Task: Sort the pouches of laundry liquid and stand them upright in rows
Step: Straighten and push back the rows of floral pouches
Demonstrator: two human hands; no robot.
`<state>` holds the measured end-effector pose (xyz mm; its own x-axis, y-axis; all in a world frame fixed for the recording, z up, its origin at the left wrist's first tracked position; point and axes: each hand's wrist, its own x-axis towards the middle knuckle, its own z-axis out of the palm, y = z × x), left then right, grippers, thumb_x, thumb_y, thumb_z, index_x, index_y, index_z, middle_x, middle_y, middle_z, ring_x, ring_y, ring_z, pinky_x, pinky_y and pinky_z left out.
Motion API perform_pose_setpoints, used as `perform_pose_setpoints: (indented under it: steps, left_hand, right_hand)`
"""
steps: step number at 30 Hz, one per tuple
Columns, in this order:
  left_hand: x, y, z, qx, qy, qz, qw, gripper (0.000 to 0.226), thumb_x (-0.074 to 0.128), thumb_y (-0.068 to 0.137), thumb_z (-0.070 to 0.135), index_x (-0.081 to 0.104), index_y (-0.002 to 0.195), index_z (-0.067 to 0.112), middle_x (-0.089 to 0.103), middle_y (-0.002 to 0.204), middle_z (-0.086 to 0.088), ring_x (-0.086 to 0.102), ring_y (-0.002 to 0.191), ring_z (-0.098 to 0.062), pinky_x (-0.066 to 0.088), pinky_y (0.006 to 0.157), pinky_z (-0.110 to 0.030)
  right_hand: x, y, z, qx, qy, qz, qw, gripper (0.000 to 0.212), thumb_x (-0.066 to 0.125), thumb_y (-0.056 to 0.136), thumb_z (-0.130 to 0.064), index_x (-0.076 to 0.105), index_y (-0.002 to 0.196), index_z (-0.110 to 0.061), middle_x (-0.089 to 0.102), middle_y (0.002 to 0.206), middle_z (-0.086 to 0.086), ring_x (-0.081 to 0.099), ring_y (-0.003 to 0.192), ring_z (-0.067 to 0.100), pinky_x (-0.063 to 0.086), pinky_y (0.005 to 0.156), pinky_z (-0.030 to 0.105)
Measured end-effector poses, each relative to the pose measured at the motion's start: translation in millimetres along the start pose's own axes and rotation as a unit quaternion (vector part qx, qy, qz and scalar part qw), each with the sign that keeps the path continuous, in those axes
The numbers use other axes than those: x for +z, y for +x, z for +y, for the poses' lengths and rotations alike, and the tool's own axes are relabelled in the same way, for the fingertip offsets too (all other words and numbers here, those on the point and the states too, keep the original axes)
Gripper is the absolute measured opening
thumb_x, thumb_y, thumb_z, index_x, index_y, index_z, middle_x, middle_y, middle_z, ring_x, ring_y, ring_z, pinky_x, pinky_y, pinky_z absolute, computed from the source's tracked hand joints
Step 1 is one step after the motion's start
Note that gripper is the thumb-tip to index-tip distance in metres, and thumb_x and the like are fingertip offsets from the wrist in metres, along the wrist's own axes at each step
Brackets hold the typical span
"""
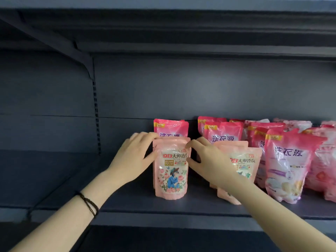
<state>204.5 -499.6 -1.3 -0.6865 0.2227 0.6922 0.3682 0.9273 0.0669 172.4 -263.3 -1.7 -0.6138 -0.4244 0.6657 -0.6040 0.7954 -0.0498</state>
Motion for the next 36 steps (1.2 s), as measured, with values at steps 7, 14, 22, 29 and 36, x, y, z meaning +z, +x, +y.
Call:
perform_pose_setpoints:
  steps: [7, 14, 22, 29, 36]
  left_hand:
    - [-31.7, 68.1, 15.0, 0.218, 0.174, -0.088, 0.956, 0.041, 0.032, 0.095, 0.053, 0.052, 0.125, 0.035, 0.063, 0.112, 0.015, 0.053, 0.104, -0.008, 0.038, 0.089, -0.031]
    - [-12.4, 107.9, 66.4, 0.285, 0.172, -0.069, 0.941, 0.058, 0.014, 0.090, 0.061, 0.055, 0.123, 0.035, 0.062, 0.111, 0.014, 0.053, 0.103, -0.009, 0.036, 0.093, -0.032]
    - [21.0, 102.5, 168.1, 0.278, 0.112, 0.005, 0.954, 0.056, 0.026, 0.088, 0.058, 0.069, 0.104, 0.026, 0.069, 0.090, 0.007, 0.062, 0.086, -0.019, 0.046, 0.076, -0.038]
    - [62.3, 93.5, 271.0, 0.226, 0.120, -0.016, 0.966, 0.059, 0.023, 0.086, 0.061, 0.064, 0.114, 0.029, 0.066, 0.091, 0.008, 0.058, 0.086, -0.017, 0.044, 0.078, -0.035]
    - [102.4, 83.3, 335.2, 0.223, 0.117, -0.039, 0.967, 0.046, 0.036, 0.085, 0.055, 0.073, 0.093, 0.029, 0.068, 0.078, 0.011, 0.061, 0.072, -0.014, 0.047, 0.063, -0.031]
  right_hand:
    - [-50.1, 43.3, 9.3, -0.122, -0.246, -0.105, 0.956, 0.028, 0.046, 0.093, -0.034, 0.056, 0.117, -0.023, 0.058, 0.110, -0.001, 0.059, 0.099, 0.024, 0.043, 0.063, 0.030]
    - [-90.9, 21.9, 54.6, -0.118, -0.328, -0.110, 0.931, 0.038, 0.043, 0.095, -0.039, 0.049, 0.129, -0.024, 0.056, 0.123, 0.002, 0.054, 0.111, 0.025, 0.049, 0.084, 0.036]
    - [-143.9, -53.7, 120.3, -0.080, -0.319, -0.098, 0.939, 0.039, 0.044, 0.093, -0.046, 0.051, 0.127, -0.029, 0.059, 0.120, -0.003, 0.057, 0.110, 0.020, 0.049, 0.075, 0.033]
    - [-189.3, -119.1, 206.2, -0.084, -0.303, -0.134, 0.940, 0.041, 0.037, 0.095, -0.049, 0.040, 0.131, -0.031, 0.059, 0.110, -0.005, 0.058, 0.102, 0.019, 0.051, 0.072, 0.032]
    - [-222.0, -177.0, 284.7, -0.053, -0.302, -0.177, 0.935, 0.047, 0.035, 0.093, -0.057, 0.041, 0.132, -0.031, 0.058, 0.114, -0.005, 0.058, 0.103, 0.019, 0.049, 0.071, 0.031]
